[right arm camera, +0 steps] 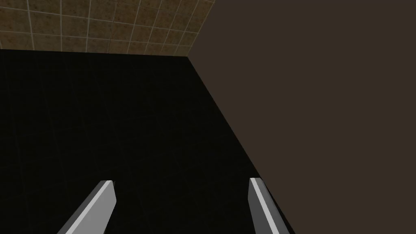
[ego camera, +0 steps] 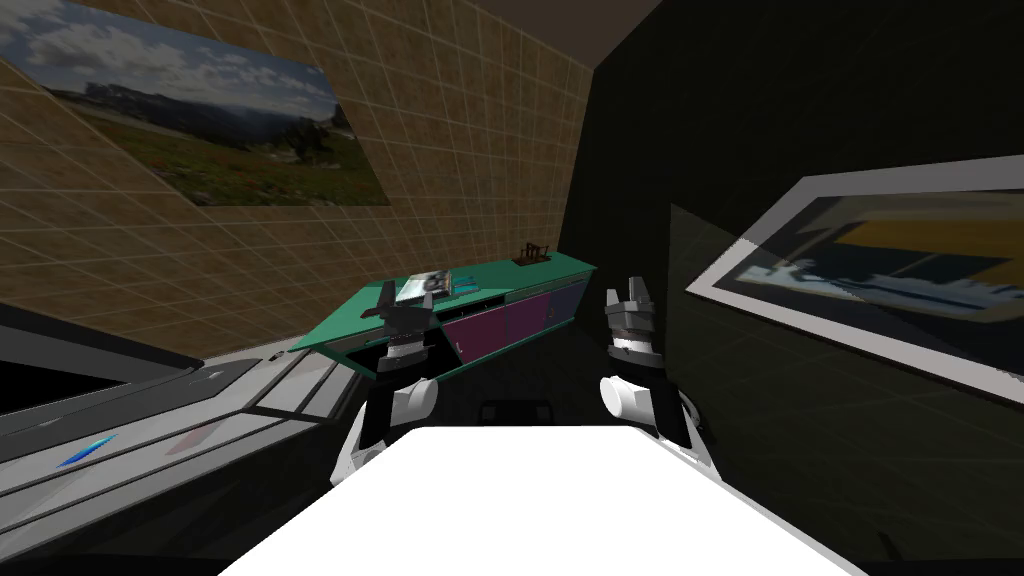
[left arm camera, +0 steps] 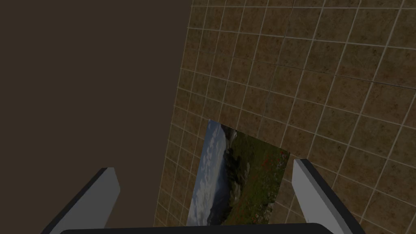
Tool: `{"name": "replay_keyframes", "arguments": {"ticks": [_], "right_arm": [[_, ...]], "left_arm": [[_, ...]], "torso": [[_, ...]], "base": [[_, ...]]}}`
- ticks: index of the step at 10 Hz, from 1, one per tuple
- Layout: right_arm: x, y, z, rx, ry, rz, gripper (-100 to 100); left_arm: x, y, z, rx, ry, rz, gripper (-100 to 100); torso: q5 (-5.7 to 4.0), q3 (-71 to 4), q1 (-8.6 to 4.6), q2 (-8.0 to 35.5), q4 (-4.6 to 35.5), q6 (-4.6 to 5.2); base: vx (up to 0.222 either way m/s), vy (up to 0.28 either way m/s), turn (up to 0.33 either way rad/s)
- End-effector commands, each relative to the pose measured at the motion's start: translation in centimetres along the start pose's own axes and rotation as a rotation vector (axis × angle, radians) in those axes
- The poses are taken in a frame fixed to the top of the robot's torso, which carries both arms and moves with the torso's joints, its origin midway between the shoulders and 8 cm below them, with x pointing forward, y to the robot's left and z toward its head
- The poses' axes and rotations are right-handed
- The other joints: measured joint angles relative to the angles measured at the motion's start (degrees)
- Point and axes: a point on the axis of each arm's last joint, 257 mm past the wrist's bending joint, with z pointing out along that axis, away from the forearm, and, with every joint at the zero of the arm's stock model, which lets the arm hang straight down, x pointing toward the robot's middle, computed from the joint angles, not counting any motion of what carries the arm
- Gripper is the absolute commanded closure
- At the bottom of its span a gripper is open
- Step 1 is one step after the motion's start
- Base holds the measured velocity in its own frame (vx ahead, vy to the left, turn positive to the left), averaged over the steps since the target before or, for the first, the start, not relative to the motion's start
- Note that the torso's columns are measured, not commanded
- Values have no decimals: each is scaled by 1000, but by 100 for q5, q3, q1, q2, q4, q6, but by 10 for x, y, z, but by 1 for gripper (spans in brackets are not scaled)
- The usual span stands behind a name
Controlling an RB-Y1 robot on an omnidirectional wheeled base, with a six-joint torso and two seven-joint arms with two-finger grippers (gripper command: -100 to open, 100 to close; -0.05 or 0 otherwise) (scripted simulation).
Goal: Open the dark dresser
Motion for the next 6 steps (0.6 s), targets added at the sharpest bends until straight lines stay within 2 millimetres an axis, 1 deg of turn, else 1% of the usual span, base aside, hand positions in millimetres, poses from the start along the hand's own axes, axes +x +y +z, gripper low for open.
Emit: {"name": "replay_keyframes", "arguments": {"ticks": [1,3,6], "right_arm": [[0,0,0,0,0,0,0],[0,0,0,0,0,0,0],[0,0,0,0,0,0,0]], "left_arm": [[0,0,0,0,0,0,0],[0,0,0,0,0,0,0],[0,0,0,0,0,0,0]], "torso": [[0,-467,0,232,235,0],[0,-2014,0,1003,1006,0],[0,-4536,0,2269,2268,0]], "base": [[0,0,0],[0,0,0],[0,0,0]]}}
